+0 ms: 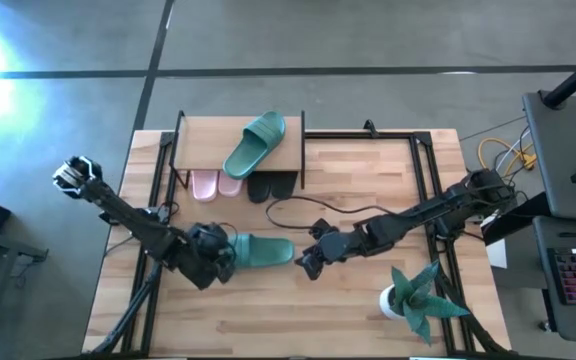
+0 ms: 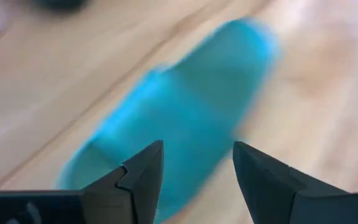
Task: Pick and place slides into the shelf
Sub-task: Put the green slide on the shelf
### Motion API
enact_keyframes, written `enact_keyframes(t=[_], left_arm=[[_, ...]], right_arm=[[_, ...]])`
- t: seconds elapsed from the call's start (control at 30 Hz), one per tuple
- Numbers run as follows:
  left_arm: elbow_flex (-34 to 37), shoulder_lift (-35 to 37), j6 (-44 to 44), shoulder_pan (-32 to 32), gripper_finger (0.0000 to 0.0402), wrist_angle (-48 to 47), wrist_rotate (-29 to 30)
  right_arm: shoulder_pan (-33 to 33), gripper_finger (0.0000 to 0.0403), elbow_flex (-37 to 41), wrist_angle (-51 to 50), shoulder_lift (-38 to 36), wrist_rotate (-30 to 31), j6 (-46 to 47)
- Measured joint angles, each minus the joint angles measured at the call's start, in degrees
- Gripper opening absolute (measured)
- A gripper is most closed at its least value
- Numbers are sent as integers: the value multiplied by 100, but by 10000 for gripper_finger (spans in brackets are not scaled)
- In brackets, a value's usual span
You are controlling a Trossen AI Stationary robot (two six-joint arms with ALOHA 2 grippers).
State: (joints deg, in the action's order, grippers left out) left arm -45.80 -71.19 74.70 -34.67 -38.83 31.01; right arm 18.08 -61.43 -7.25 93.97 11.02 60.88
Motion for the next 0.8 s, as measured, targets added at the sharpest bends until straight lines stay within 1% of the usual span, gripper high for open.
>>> enact_keyframes(t=[0.13, 0.2, 0.23, 0.33, 0.43, 0.6, 0.7, 0.8], left_arm=[[18, -97, -1777, 144, 179, 1398, 63], [-31, -305, -2404, 294, 179, 1658, 58], [-65, -440, -2554, 404, 179, 1661, 49], [-112, -819, -2603, 791, 179, 1634, -157], [-154, -1125, -2620, 1084, 179, 1727, -655], [-262, -1423, -2882, 1213, 180, 1681, -1515], [-265, -1495, -2794, 1198, 180, 1183, -2165], [-267, -1468, -2557, 1062, 180, 376, -2723]], right_arm=[[-94, 224, 2, 0, 0, 125, 15], [-153, 224, 2, 3, 0, 125, 16], [-170, 224, 2, 3, 0, 127, 16], [-238, 224, 4, 5, 0, 129, 59], [-263, 224, 4, 7, 0, 165, 102], [-262, 224, 7, 5, 0, 240, 232], [-264, 224, 7, 5, 0, 258, 256], [-264, 224, 7, 3, 0, 260, 256]])
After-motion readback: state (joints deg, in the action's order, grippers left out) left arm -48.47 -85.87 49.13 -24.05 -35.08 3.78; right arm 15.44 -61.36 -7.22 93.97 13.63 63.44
